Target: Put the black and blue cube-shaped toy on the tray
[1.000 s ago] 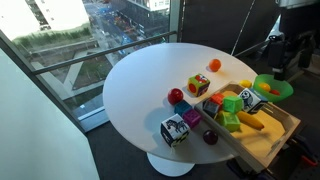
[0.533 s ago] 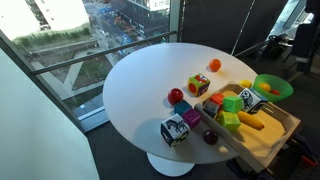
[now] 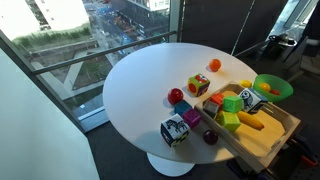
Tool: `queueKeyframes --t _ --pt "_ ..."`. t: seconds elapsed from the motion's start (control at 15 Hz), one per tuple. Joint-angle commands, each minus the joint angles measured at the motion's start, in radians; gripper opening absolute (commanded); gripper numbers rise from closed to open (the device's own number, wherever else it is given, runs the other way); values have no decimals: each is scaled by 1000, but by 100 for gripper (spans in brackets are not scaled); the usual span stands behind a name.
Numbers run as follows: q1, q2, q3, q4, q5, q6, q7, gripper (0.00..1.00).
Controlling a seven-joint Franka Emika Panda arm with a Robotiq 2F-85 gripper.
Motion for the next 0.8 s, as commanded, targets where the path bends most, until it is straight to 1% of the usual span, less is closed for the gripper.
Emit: queueKeyframes --t 0.0,0.2,0.4,0.47,0.53,0.73 --pt "-3 -76 1 -51 -2 90 -25 100" --pt "-2 -113 -1 -88 -6 165 -46 100" --pt "-2 -135 -3 -115 -3 210 -62 100" --pt "-3 -135 -4 -116 -1 211 -66 100" --pt "-8 -107 6 -94 3 188 -43 100" --pt "-8 -108 6 -98 3 190 -44 100"
